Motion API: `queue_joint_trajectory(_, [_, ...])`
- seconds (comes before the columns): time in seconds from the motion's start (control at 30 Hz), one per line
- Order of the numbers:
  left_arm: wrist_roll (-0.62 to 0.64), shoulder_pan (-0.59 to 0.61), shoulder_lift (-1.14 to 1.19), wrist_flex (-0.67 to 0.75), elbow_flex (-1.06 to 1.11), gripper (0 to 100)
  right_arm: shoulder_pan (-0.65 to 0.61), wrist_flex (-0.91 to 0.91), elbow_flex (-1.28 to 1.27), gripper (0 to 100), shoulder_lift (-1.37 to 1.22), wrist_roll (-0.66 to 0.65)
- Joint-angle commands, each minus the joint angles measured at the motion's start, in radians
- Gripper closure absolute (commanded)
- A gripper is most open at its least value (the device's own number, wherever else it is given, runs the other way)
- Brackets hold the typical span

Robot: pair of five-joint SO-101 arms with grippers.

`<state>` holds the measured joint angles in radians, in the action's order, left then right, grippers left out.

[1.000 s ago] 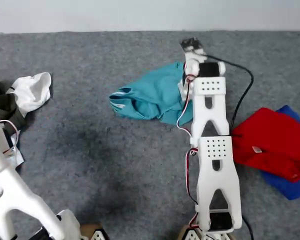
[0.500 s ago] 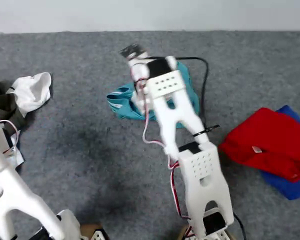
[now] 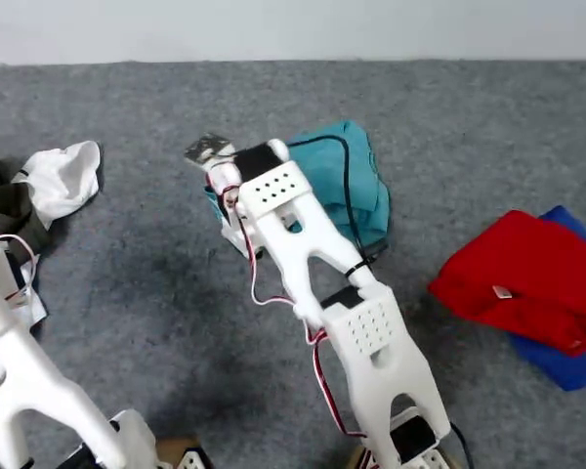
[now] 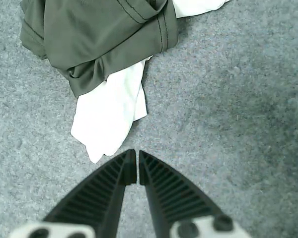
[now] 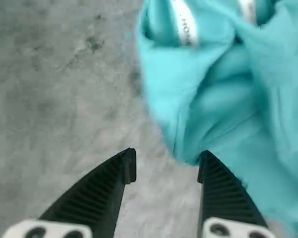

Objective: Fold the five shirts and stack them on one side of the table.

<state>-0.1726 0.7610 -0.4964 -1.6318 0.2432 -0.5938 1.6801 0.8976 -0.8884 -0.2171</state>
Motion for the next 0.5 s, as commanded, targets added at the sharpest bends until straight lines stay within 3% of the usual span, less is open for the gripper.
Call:
queue_joint_trajectory(0.0, [0.009, 0.005, -0.025, 0.006, -0.004, 98, 0.074, -0.148, 0.008, 78.6, -0.061, -0.011])
queue_joint_trajectory(0.13, [0.009, 0.005, -0.025, 0.006, -0.004, 98, 0.113, -0.271, 0.008, 82.0, -0.133, -0.011])
queue_joint_trajectory(0.27, [0.009, 0.005, -0.025, 0.006, -0.004, 98, 0.11, -0.302, 0.009, 98.1, -0.15, -0.011])
queue_joint_trajectory(0.47, [0.009, 0.005, -0.025, 0.006, -0.004, 98, 0.107, -0.193, 0.133, 98.7, -0.085, -0.011])
